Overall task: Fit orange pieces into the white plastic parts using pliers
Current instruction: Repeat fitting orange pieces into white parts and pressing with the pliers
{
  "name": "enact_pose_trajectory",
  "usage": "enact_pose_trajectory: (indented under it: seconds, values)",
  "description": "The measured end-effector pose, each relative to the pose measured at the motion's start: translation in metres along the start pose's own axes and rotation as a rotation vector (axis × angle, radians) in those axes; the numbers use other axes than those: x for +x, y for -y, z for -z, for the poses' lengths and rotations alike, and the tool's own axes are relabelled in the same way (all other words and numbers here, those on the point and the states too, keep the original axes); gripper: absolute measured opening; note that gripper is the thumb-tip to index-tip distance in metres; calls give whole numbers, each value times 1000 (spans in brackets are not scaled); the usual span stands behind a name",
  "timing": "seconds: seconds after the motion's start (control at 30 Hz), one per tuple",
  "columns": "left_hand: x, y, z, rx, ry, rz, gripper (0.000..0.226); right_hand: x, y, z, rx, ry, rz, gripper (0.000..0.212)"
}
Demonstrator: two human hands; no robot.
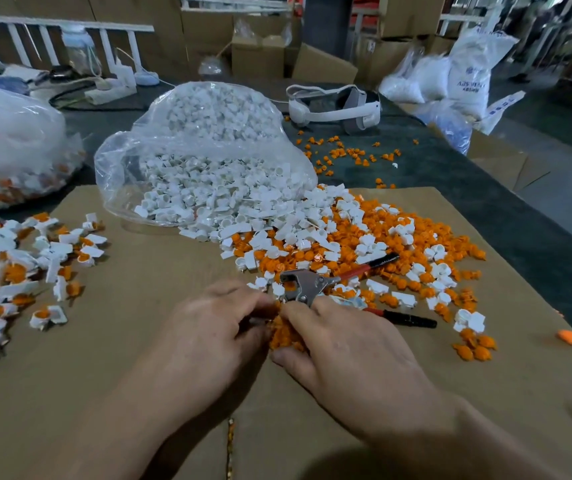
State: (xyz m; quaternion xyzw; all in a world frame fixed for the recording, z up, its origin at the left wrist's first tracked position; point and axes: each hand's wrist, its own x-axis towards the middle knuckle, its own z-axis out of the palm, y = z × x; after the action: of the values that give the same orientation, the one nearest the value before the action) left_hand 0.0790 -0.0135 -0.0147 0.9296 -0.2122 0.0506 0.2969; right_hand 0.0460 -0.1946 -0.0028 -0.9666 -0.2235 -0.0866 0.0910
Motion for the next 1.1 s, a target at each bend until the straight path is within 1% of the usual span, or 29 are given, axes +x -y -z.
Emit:
enact_pose_trajectory:
  seconds: [0.17,0.27,0.33,0.47,0.6,0.67,0.73,0.87,0.97,1.1]
  values:
    - [1,-5,-1,-21,-40,23,27,9,5,0,-52,-14,-9,23]
    - [2,-7,-2,-55,-69,30,27,8,7,-3,-55,-22,-60,17]
    - [4,-6,-3,-77,-93,48,28,8,4,-4,-39,-38,-50,15]
    - [5,-6,-5,-134,-134,67,28,6,-5,-1,25,2,-13,13]
    - [8,-6,-5,-187,-186,137,19,3,-11,6,164,10,-34,13]
    - [9,-5,-6,-199,-205,172,24,1,-15,10,228,3,-64,12]
    - [9,-4,-6,-275,-248,218,28,1,-20,13,303,-18,-102,11]
    - [8,2,-2,-447,-314,333,28,0,-26,14,432,-37,-149,12]
    - [5,5,1,-570,-332,413,31,-2,-27,14,620,-16,-202,12]
    - [1,5,2,-898,-298,430,48,-4,-28,14,856,28,-262,16]
